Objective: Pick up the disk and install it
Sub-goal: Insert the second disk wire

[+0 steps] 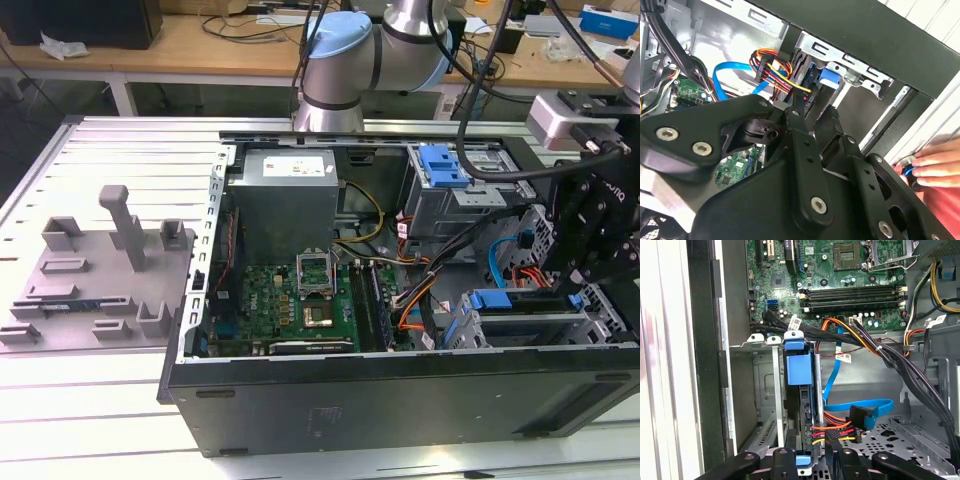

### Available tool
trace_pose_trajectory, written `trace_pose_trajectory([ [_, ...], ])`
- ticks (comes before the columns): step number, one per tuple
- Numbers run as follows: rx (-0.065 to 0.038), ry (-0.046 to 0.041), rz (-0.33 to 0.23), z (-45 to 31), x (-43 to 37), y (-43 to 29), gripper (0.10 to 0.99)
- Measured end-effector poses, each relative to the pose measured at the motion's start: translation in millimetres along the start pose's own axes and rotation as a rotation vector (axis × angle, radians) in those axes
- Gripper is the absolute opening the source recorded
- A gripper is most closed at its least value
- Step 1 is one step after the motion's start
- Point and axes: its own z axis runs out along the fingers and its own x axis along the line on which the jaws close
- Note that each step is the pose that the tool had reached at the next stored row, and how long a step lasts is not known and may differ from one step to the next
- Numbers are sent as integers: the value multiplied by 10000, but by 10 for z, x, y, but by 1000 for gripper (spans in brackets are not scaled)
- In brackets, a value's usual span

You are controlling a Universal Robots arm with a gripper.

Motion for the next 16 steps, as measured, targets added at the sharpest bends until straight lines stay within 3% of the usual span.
trace_pose_trajectory([
  [4, 2, 21, 0, -13, -10, 0, 361],
  [7, 16, 210, -3, -150, -61, 3, 361],
  [10, 24, 326, -4, -306, -108, 4, 361],
  [11, 27, 377, -4, -381, -169, 9, 361],
  [12, 32, 642, -9, -396, -240, 19, 361],
  [13, 19, 1061, -17, -405, -350, 30, 361],
  [14, 13, 1151, -20, -411, -457, 38, 361],
  [16, -33, 1301, -28, -418, -565, 47, 361],
])
